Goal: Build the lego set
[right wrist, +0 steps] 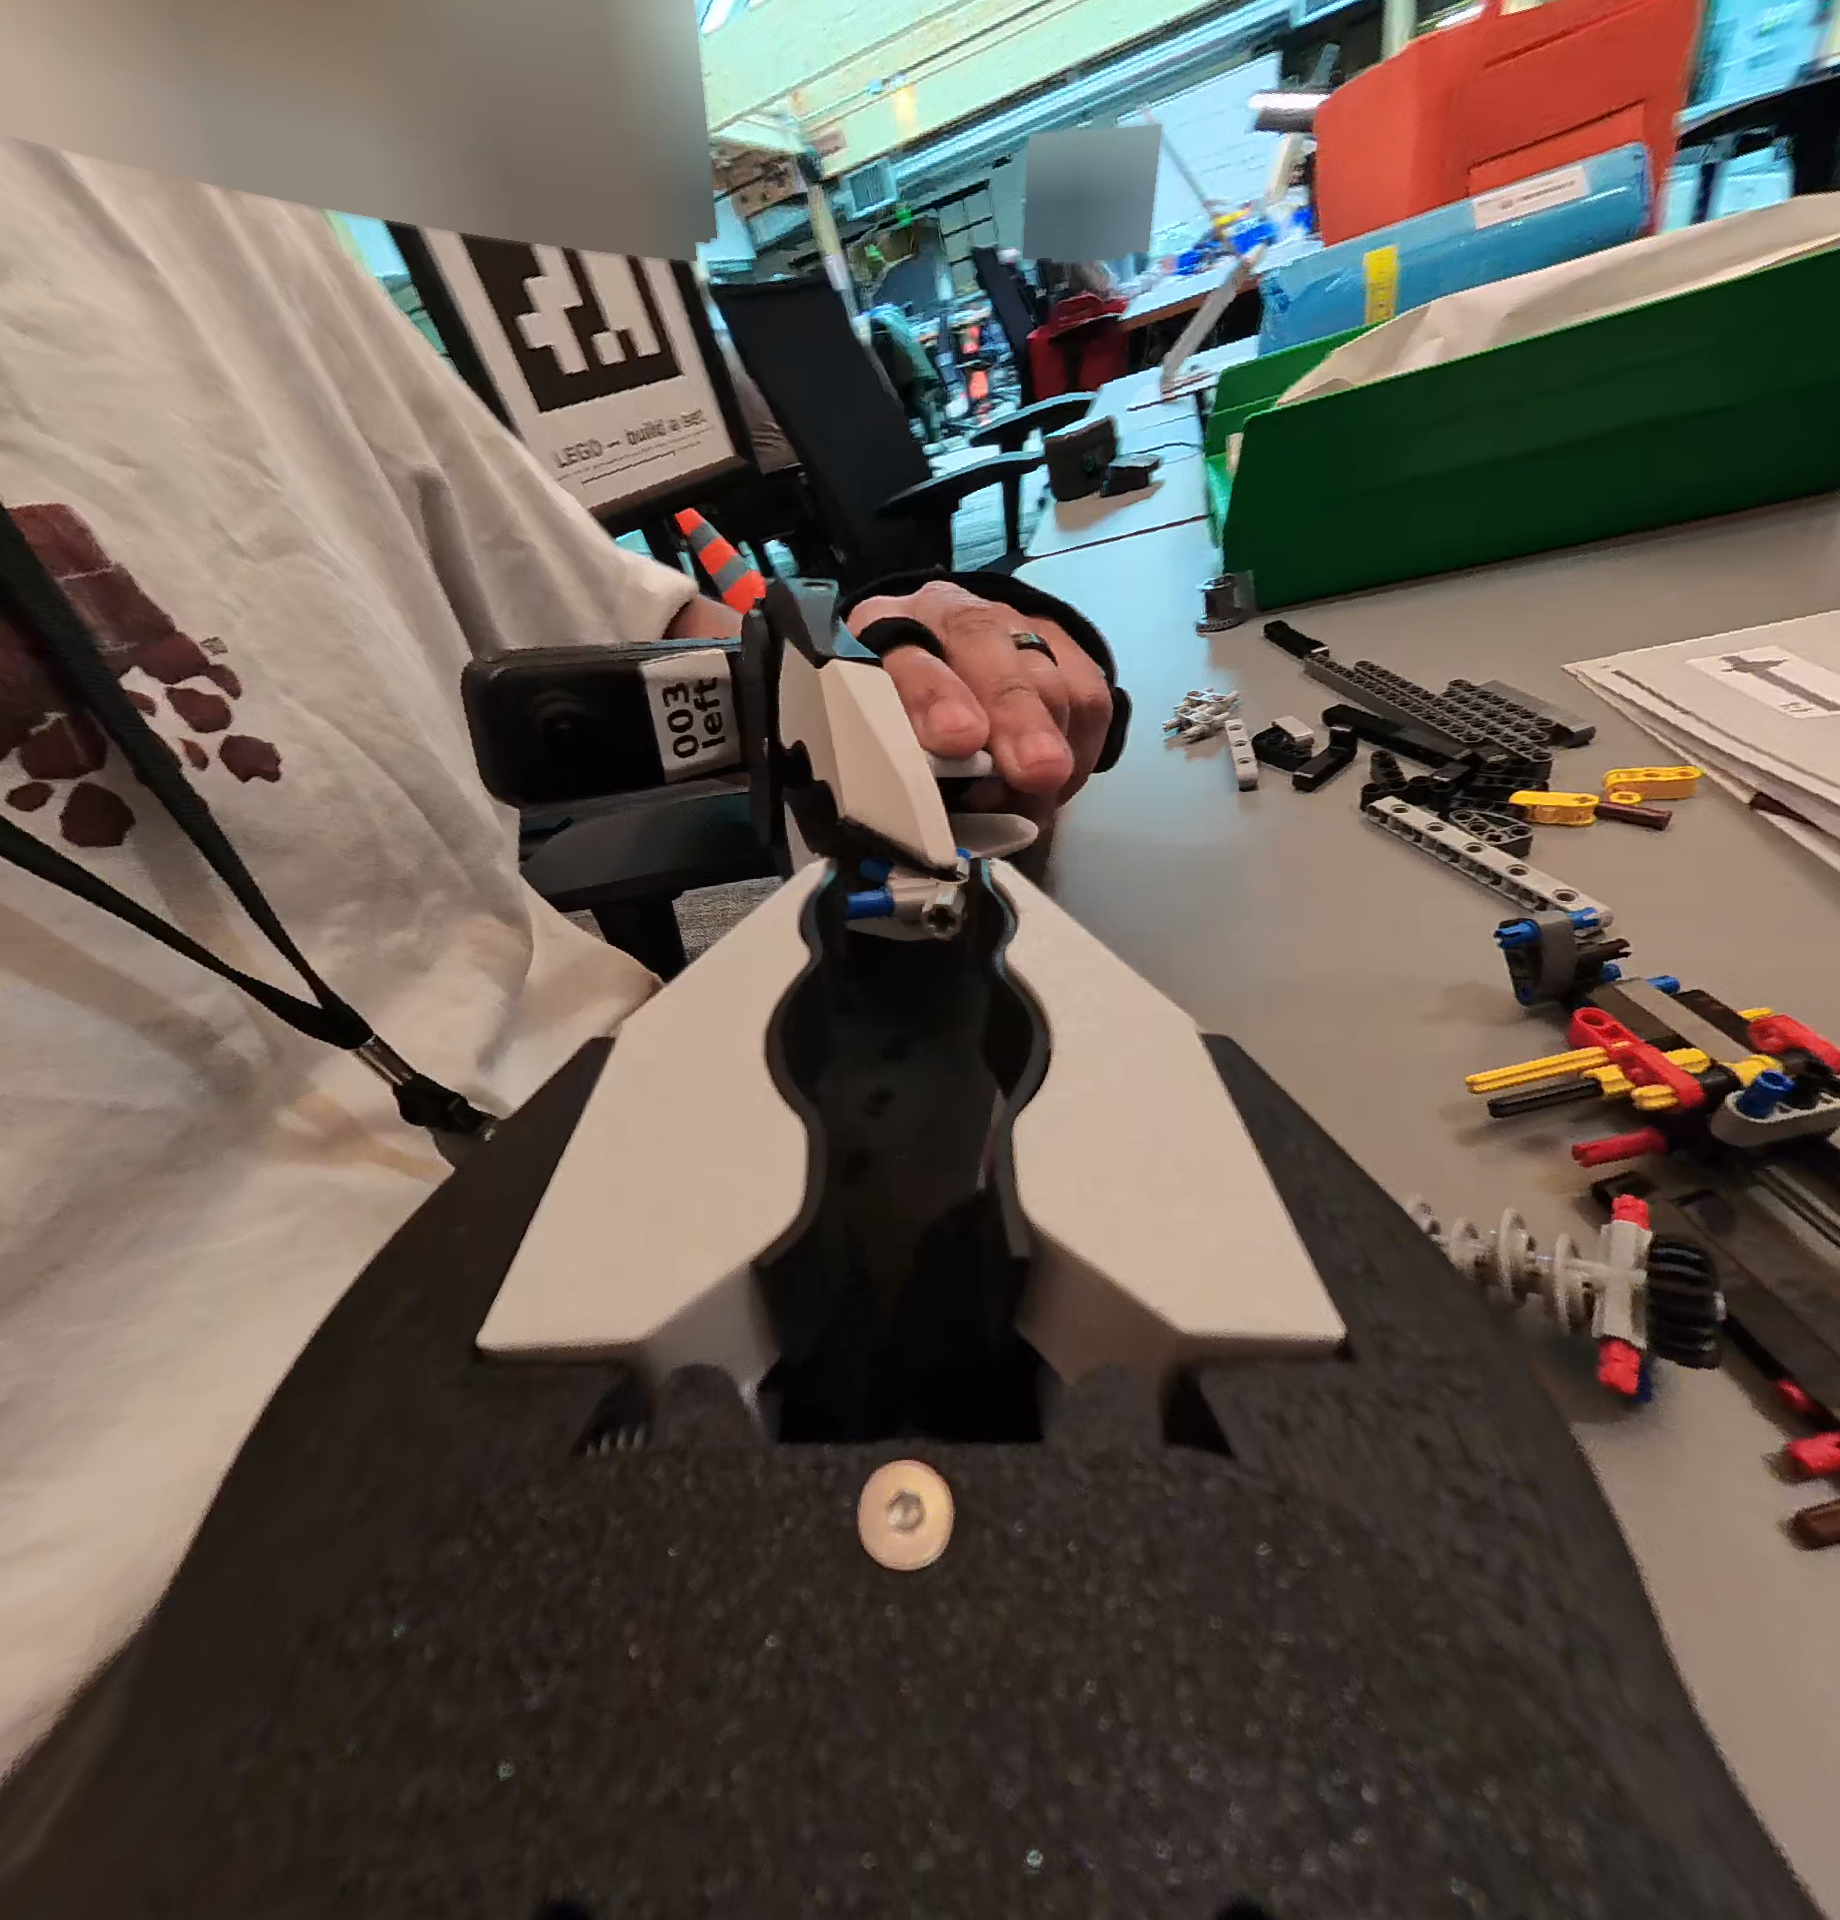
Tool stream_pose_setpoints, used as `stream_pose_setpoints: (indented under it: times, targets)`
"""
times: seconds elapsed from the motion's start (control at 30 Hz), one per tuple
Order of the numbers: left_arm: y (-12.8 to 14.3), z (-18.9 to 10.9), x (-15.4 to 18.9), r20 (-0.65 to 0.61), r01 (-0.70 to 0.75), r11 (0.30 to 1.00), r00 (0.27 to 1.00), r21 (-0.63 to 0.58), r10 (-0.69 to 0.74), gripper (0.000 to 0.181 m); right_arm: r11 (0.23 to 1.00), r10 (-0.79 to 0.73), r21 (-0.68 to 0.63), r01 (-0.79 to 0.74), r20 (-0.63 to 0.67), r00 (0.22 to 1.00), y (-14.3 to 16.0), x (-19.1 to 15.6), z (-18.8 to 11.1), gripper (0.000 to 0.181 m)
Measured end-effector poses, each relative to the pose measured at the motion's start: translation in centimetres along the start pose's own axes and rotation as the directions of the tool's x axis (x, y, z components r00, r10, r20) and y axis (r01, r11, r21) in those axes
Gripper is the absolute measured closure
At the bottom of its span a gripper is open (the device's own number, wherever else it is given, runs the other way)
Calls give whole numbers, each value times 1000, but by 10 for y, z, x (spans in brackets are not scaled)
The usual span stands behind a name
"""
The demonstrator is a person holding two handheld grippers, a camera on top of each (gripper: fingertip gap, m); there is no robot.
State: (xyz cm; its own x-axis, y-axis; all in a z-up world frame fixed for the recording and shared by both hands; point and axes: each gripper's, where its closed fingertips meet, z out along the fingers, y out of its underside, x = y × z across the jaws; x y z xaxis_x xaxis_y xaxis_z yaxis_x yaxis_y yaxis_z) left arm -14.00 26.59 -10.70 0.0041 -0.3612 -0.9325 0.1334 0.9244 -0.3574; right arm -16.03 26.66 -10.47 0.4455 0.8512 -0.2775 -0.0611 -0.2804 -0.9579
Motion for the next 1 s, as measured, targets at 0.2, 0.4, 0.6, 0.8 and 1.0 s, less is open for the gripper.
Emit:
stream_pose_setpoints:
  times: [0.2,0.4,0.6,0.8,1.0]
  targets:
    - [-4,0,0,8,-14,1000,1000,15,14,176,999,32,9,-32,35,999,-1,-4,-1,159]
    - [14,4,-6,-18,151,987,988,-53,-152,175,991,127,37,-125,-40,991,-7,15,-3,151]
    - [29,3,-16,-261,804,586,548,-99,-795,175,994,-86,42,100,-251,964,-14,37,-13,163]
    - [14,-3,-23,-472,961,224,126,-159,-873,175,990,-61,115,86,-209,976,-29,30,-8,164]
    - [13,0,-5,-476,929,304,175,-209,-862,175,996,-83,28,90,-200,976,-15,26,0,176]
